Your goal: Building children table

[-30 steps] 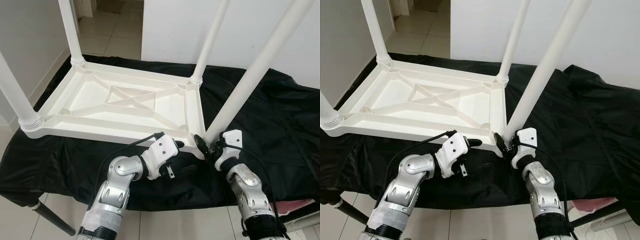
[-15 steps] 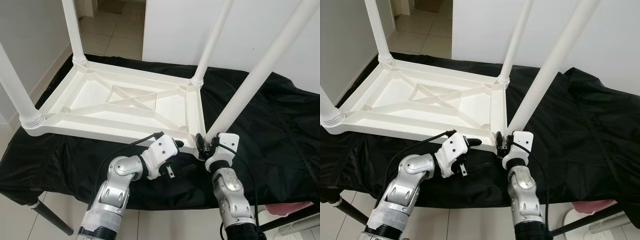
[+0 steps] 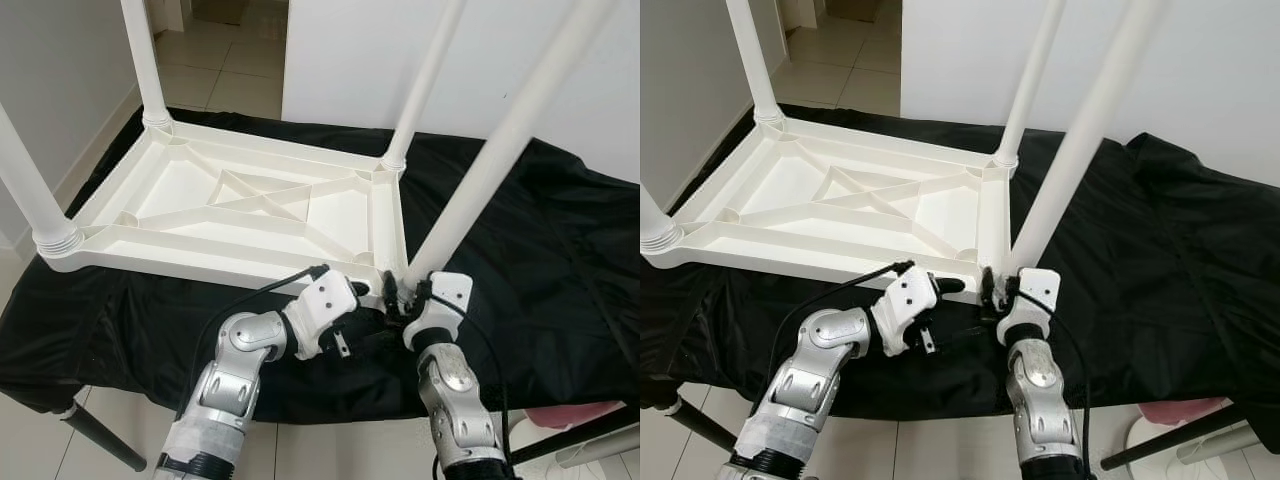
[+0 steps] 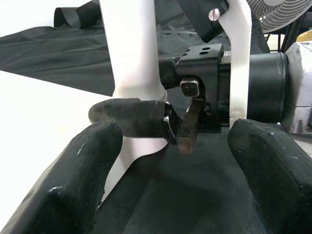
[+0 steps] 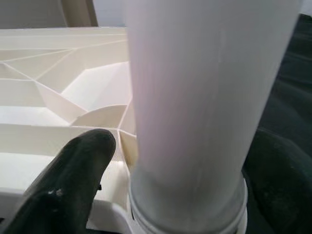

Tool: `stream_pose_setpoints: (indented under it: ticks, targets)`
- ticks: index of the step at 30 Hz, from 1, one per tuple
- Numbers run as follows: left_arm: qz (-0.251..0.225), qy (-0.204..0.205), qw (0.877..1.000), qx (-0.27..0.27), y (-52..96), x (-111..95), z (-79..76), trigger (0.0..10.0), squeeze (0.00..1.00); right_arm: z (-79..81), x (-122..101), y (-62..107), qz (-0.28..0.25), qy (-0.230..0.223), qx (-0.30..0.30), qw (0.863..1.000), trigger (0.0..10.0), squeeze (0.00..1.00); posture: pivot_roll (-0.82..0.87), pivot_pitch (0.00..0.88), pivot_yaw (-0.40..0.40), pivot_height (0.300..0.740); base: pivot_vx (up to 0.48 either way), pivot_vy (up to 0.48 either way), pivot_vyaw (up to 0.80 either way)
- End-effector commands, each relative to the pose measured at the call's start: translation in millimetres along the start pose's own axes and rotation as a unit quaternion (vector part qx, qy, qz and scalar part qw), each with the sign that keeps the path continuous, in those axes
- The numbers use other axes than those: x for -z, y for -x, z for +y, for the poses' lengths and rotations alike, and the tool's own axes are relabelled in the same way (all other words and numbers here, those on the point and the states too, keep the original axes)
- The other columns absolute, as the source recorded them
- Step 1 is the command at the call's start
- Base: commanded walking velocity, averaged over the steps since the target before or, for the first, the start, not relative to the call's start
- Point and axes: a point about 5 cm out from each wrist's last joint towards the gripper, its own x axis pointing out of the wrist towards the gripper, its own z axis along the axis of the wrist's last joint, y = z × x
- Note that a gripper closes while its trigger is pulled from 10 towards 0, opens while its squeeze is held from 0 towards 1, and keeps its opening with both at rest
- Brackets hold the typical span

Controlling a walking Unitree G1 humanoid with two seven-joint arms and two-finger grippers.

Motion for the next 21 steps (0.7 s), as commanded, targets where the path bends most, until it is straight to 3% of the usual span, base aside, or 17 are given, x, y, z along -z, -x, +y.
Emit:
stream_pose_setpoints:
  ticks: [1, 8, 9, 10, 11, 21]
  targets:
    - [-0.01, 0.015, 0.994, -0.107, -6.4, -1.1, 5.4, 10.0, 0.0, -5.9, -3.3, 1.9, -0.013, 0.003, -0.002, 1.0, 10.0, 1.0, -0.02, 0.0, -0.102, 0.74, 0.0, 0.0, 0.0]
    - [-0.012, 0.015, 0.994, -0.11, -6.9, -1.8, 5.2, 10.0, 0.0, -17.7, -2.8, 7.7, -0.027, 0.023, -0.043, 0.998, 10.0, 1.0, -0.01, 0.0, -0.111, 0.74, 0.0, 0.0, 0.0]
    - [-0.012, 0.015, 0.994, -0.112, -6.8, -1.7, 5.3, 10.0, 0.0, -21.7, -2.3, 9.5, -0.03, 0.026, -0.054, 0.998, 10.0, 0.13, -0.01, 0.0, -0.113, 0.74, 0.0, 0.0, 0.0]
    - [-0.012, 0.015, 0.994, -0.112, -6.8, -1.7, 5.3, 10.0, 0.0, -21.7, -2.3, 9.5, -0.03, 0.026, -0.054, 0.998, 10.0, 0.13, -0.01, 0.0, -0.113, 0.74, 0.0, 0.0, 0.0]
    - [-0.011, 0.015, 0.994, -0.112, -6.6, -1.6, 5.3, 10.0, 0.0, -24.2, -1.9, 10.8, -0.031, 0.026, -0.064, 0.997, 10.0, 0.0, -0.01, 0.0, -0.113, 0.74, 0.0, 0.0, 0.0]
    - [0.002, -0.003, 0.993, -0.119, -0.6, 4.1, 2.8, 10.0, 0.0, -28.6, 4.0, 17.3, -0.032, 0.044, -0.089, 0.995, 10.0, 0.0, 0.0, 0.0, -0.112, 0.74, 0.0, 0.0, 0.0]
